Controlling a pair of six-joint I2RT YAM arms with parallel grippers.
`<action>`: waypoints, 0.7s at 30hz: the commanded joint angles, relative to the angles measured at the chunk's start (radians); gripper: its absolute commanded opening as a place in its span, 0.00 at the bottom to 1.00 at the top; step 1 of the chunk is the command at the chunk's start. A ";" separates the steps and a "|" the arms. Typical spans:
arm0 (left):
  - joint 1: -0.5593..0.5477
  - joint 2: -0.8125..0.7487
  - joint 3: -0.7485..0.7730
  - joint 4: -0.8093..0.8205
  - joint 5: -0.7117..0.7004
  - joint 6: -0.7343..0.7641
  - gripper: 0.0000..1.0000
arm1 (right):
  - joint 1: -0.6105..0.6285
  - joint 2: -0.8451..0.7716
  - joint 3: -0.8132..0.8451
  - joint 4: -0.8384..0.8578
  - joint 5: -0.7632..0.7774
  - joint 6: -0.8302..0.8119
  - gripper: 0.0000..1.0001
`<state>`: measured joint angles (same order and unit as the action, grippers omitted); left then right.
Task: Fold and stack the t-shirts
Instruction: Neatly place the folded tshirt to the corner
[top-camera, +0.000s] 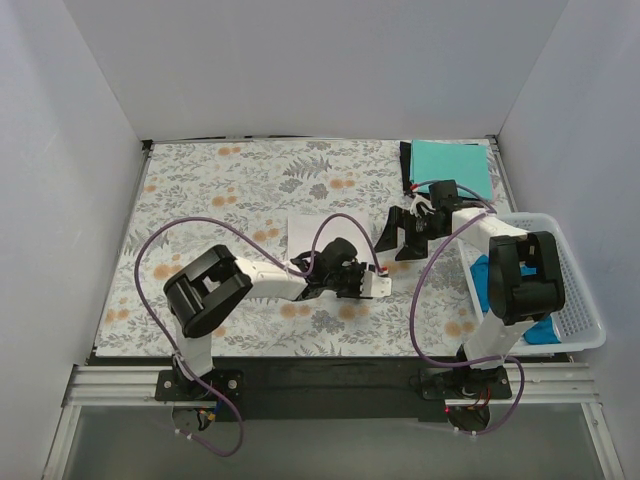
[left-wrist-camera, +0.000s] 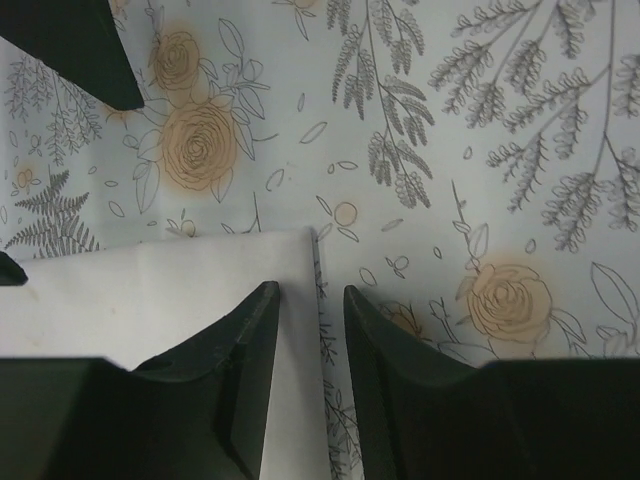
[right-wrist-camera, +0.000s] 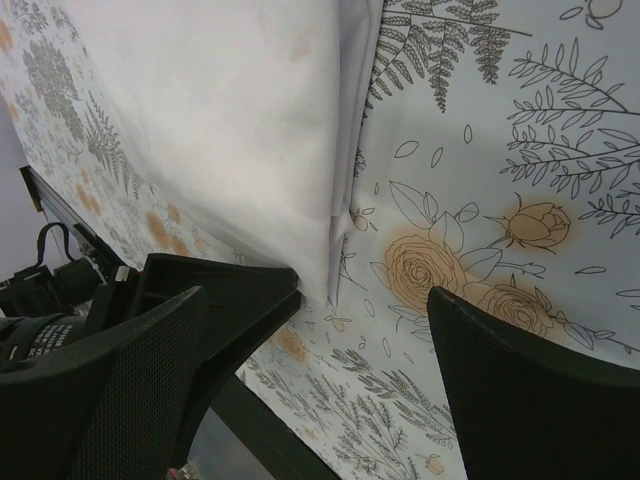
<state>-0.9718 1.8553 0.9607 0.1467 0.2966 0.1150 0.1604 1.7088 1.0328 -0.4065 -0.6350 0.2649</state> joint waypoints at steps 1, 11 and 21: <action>-0.004 0.036 0.041 0.054 -0.017 0.021 0.30 | -0.007 0.011 -0.014 0.040 -0.046 0.031 0.96; 0.021 0.044 0.093 0.050 0.004 -0.018 0.00 | -0.007 0.037 -0.065 0.095 -0.118 0.074 0.93; 0.081 -0.038 0.131 0.039 0.127 -0.139 0.00 | -0.001 0.117 -0.097 0.230 -0.221 0.201 0.90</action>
<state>-0.9016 1.8912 1.0561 0.1875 0.3660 0.0196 0.1574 1.7973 0.9455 -0.2584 -0.7998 0.4091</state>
